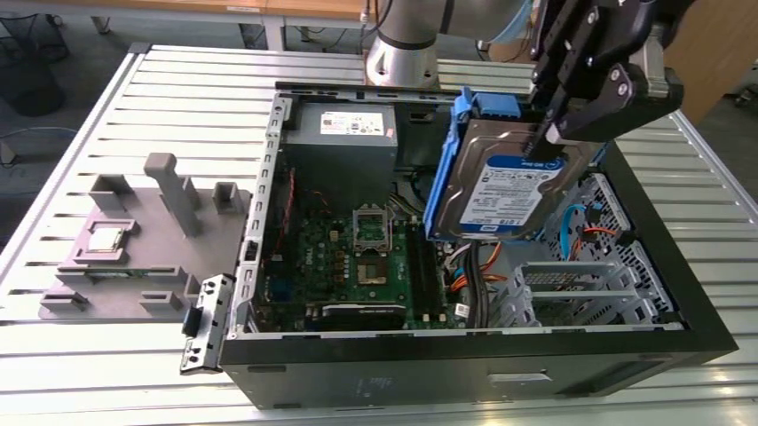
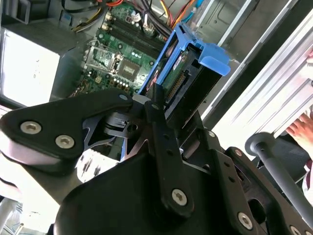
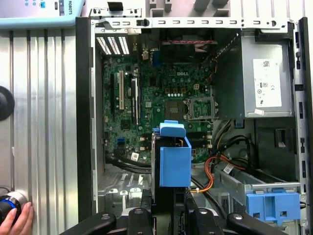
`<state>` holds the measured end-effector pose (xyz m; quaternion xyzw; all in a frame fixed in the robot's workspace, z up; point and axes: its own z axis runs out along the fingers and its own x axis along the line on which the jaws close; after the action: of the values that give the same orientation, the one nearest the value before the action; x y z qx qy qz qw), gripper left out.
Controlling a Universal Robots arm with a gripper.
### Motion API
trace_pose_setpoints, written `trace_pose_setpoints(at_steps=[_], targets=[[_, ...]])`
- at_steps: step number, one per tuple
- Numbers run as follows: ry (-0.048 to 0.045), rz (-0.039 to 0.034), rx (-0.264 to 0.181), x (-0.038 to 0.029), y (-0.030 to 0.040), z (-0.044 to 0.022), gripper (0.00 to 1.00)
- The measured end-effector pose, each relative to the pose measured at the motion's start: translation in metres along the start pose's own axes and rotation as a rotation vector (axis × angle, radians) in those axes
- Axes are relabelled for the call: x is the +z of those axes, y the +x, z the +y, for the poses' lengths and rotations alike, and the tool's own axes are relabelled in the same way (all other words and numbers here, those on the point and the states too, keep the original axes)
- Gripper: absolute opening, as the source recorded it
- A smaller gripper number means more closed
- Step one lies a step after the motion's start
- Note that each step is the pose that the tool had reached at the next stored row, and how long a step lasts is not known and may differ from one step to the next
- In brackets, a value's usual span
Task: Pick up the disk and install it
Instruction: 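Pick up the disk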
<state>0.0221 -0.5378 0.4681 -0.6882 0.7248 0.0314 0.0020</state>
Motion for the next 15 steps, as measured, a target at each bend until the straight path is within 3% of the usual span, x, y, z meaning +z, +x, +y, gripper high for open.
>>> trace_pose_setpoints(at_steps=[15], targets=[[0.0000, 0.0000, 0.000, 0.0002, -0.0006, -0.0468, 0.35]])
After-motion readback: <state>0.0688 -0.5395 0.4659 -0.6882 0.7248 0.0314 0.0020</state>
